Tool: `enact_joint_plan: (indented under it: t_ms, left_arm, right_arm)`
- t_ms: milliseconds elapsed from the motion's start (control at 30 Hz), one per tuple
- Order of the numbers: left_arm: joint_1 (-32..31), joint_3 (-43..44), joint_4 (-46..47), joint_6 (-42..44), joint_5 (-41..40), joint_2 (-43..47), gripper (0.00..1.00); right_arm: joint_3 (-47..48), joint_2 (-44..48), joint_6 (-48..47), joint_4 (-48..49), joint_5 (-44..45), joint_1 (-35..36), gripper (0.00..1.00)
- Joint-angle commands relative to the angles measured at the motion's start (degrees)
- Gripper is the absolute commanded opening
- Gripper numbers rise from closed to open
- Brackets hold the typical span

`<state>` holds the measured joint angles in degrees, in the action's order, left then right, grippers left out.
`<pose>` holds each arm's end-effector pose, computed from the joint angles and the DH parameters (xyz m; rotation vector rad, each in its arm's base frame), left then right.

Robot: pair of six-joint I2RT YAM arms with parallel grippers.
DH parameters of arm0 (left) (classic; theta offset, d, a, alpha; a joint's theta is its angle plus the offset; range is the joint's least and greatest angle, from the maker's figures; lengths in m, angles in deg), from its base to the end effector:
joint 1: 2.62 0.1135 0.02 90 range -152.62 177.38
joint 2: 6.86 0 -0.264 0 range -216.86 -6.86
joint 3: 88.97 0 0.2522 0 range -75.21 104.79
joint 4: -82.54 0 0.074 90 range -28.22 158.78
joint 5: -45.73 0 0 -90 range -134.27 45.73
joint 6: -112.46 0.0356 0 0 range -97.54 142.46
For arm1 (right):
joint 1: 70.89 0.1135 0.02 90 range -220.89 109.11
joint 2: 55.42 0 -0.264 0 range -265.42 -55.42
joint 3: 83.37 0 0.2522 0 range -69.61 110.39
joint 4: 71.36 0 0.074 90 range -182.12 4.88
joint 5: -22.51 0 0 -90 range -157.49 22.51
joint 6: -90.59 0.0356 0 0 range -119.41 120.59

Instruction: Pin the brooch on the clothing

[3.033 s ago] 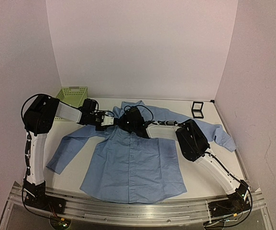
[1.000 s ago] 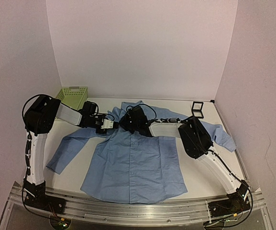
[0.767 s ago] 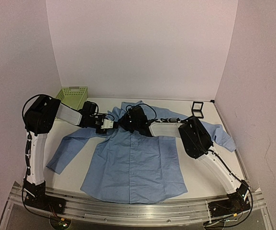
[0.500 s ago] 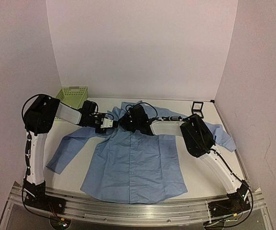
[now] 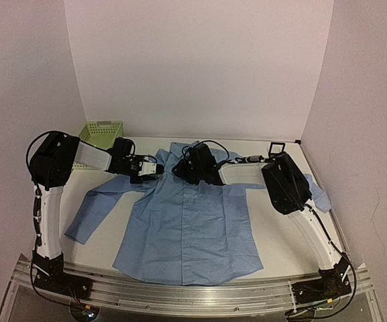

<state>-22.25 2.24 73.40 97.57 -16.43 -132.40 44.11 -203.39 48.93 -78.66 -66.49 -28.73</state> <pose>0.4261 -0.1696 0.1135 1.7876 1.3250 -0.0426 0.4281 0.3868 0.1141 0.1300 2.1939 0.9282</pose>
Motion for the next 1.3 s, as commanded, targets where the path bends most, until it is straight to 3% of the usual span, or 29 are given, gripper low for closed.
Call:
enact_joint_plan:
  t_ms: [0, 167, 233, 333, 400, 533, 833, 967, 1133, 1233, 1267]
  left_arm:
    - [0.95, 2.1, -7.88, -7.04, -3.07, 6.56, 0.4]
    - [3.25, 10.57, -20.01, -29.65, -6.03, 6.45, 0.53]
    - [4.19, 16.24, -28.95, -40.06, -6.94, 4.08, 0.58]
    - [4.48, 22.36, -36.27, -52.34, -9.53, 0.52, 0.77]
    - [4.46, 24.3, -37.35, -58.26, -11.58, -1.28, 0.81]
    - [4.24, 29.37, -41.34, -63.86, -13.63, -5.93, 0.93]
    - [2.8, 31.85, -41.57, -62.52, -21.96, -11.93, 0.94]
    - [1.66, 29.75, -42.9, -60.55, -23.23, -12.55, 0.8]
    - [0.81, 27.01, -43.6, -60.39, -21.28, -11.34, 0.42]
    - [0.86, 26.8, -44.39, -60.26, -20.95, -10.05, 0.05]
    - [0.93, 26.71, -44.52, -59.94, -21.04, -9.25, 0.01]
  right_arm:
    - [-2.73, 7.66, -3.31, -0.13, -0.5, -0.64, 0.41]
    - [-5.86, 11.07, -4.96, -0.22, 0.09, -0.76, 0.41]
    - [-7.31, 12.56, -5.42, -0.35, 0.79, -0.75, 0.41]
    - [-10.19, 14.84, -5.94, -0.62, 1.96, -0.76, 0.41]
    - [-12.25, 16.15, -6.2, -0.78, 2.49, -0.73, 0.41]
    - [-15.8, 18.73, -7.04, -1.43, 3.1, -0.74, 0.41]
    - [-21.86, 22.48, -7.67, -3.47, 3.68, -0.76, 0.43]
    - [-23.09, 22.79, -8.76, -5.02, 4.69, -0.73, 0.43]
    - [-22.85, 19.87, -9.5, -8.32, 5.79, -0.84, 0.44]
    - [-22.88, 17.76, -7.84, -8.81, 4.31, -1.45, 0.44]
    - [-23.06, 17.32, -7.34, -8.86, 4.07, -1.74, 0.44]
